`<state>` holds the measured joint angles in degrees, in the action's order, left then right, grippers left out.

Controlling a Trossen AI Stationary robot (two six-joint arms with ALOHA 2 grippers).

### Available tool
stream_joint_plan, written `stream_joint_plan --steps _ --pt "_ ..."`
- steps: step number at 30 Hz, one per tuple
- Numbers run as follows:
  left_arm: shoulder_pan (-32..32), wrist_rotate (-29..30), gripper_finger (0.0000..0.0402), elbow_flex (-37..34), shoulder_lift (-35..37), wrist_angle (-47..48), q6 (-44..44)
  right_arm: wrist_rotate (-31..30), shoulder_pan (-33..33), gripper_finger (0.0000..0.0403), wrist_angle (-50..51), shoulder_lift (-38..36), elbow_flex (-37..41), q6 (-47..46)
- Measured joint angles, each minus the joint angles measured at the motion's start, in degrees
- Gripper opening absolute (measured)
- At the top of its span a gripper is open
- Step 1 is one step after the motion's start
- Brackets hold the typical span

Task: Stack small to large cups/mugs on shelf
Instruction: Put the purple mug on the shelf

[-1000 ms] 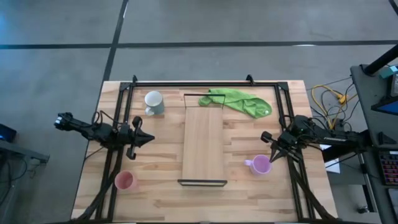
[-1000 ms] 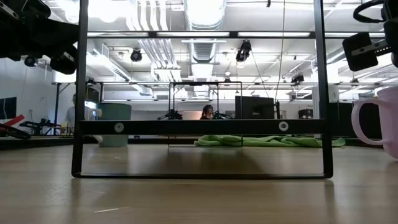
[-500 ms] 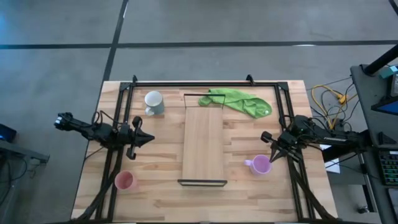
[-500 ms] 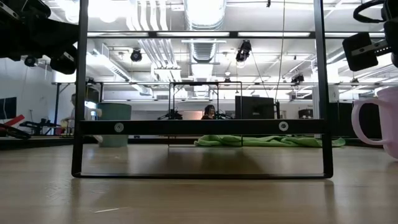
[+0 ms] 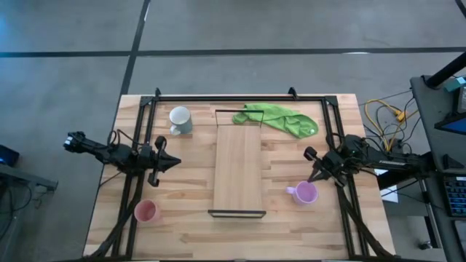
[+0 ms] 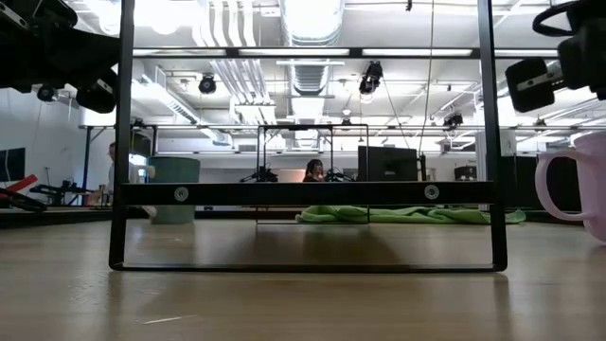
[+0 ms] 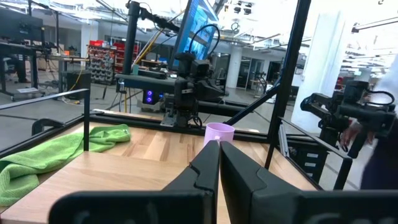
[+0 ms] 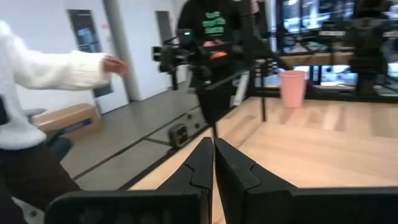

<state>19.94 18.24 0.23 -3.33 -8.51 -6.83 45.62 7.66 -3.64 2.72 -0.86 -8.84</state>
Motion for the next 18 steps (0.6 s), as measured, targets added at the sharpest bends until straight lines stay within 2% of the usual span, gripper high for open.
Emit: stream_joint_plan --steps 7,13,16,18 --pt "0.02 0.0 0.0 0.0 0.02 0.02 0.0 -0.87 0.0 0.0009 -0.05 0.0 0.0 -1.63" --pt "0.02 3.23 0.0 0.01 0.01 0.0 1.43 -3.52 -0.02 0.0009 -2.77 0.0 0.0 -27.56" --pt "0.0 4.65 0.0 0.88 -0.42 0.9 -2.41 -3.67 -0.06 0.0009 -7.44 0.38 -0.13 -41.78" --pt "0.02 3.69 0.0 3.9 -1.56 3.02 -3.12 -3.67 -0.4 0.0009 -9.64 0.92 -1.64 -46.49"
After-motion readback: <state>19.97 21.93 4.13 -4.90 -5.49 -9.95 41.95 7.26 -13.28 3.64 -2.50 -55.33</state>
